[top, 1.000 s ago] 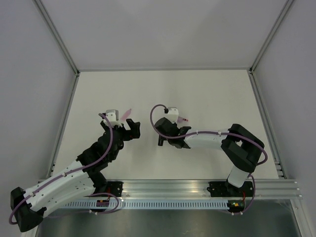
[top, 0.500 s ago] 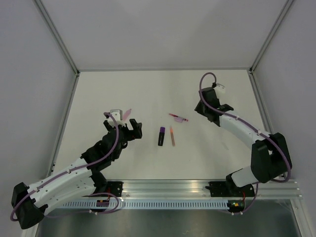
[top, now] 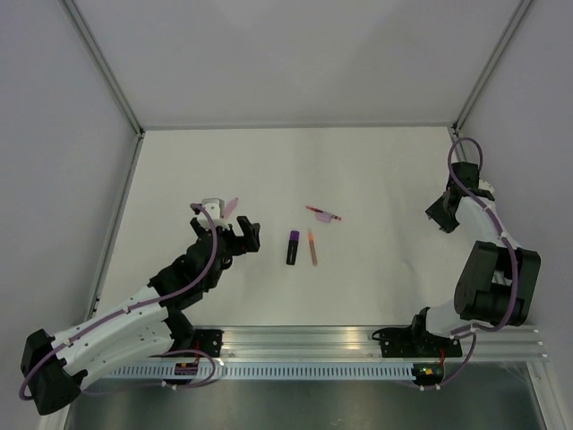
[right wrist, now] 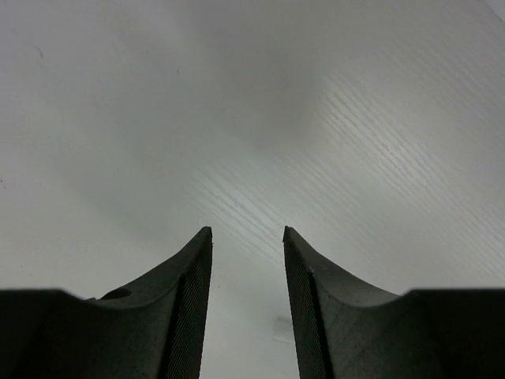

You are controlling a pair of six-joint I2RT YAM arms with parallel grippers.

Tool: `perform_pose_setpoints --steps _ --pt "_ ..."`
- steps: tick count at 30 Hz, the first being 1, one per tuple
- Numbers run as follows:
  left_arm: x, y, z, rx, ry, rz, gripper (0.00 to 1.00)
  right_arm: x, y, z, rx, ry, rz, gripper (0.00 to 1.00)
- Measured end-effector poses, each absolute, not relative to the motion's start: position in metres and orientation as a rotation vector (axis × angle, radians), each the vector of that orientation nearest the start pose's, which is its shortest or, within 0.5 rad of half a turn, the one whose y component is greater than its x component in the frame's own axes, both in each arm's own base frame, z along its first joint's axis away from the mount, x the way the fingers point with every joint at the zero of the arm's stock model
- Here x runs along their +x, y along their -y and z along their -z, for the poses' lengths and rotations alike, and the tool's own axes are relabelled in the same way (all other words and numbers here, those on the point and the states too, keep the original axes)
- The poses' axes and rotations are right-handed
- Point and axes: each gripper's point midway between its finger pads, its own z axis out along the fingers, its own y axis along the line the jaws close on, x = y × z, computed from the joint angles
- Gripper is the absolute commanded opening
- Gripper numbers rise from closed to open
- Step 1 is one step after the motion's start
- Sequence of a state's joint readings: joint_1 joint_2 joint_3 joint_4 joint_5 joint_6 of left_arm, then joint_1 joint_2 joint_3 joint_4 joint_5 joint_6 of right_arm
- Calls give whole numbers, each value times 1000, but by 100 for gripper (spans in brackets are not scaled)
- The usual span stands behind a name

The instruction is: Insert the pens into the pen caps

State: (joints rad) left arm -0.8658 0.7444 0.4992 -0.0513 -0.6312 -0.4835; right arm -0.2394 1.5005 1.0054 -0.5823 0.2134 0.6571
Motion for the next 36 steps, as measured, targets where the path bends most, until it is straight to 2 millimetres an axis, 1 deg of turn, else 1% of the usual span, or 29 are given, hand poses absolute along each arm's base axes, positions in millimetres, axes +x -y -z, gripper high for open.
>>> perform_pose_setpoints --steps 1,3,4,5,8,12,15,17,20,22,26,30,33,36 --pt "251 160 -190 -81 -1823 371 100 319 90 -77 1182 -2339 133 50" --pt "251 161 -190 -81 -1823 373 100 313 78 -74 1108 -2390 70 57" --pt "251 161 -190 -81 -1823 373 100 310 72 -72 1073 -2411 42 80" --pt "251 161 -190 -80 -1823 373 100 303 62 -68 1031 -2445 1 84" --pt "251 161 -189 -77 -1826 371 100 284 45 -60 925 -2518 -57 82" --pt "252 161 -185 -70 -1836 359 100 267 34 -58 826 -2553 -90 79" --pt "252 161 -185 -69 -1836 357 100 262 25 -62 757 -2548 -92 75" --pt "252 161 -185 -67 -1836 356 100 263 12 -63 684 -2562 -85 72" --pt "252 161 -185 -67 -1836 355 100 261 -10 -54 589 -2622 -78 70" --pt "252 161 -184 -66 -1837 354 100 256 -19 -48 557 -2658 -62 72" --pt "252 161 -183 -64 -1843 349 100 249 -18 -46 605 -2655 1 76" --pt "252 161 -183 -63 -1843 349 100 242 -11 -41 681 -2643 62 78" --pt "252 161 -183 -63 -1842 349 100 234 -4 -37 731 -2638 119 79" --pt "252 161 -183 -59 -1842 346 100 231 0 -36 759 -2632 151 78"
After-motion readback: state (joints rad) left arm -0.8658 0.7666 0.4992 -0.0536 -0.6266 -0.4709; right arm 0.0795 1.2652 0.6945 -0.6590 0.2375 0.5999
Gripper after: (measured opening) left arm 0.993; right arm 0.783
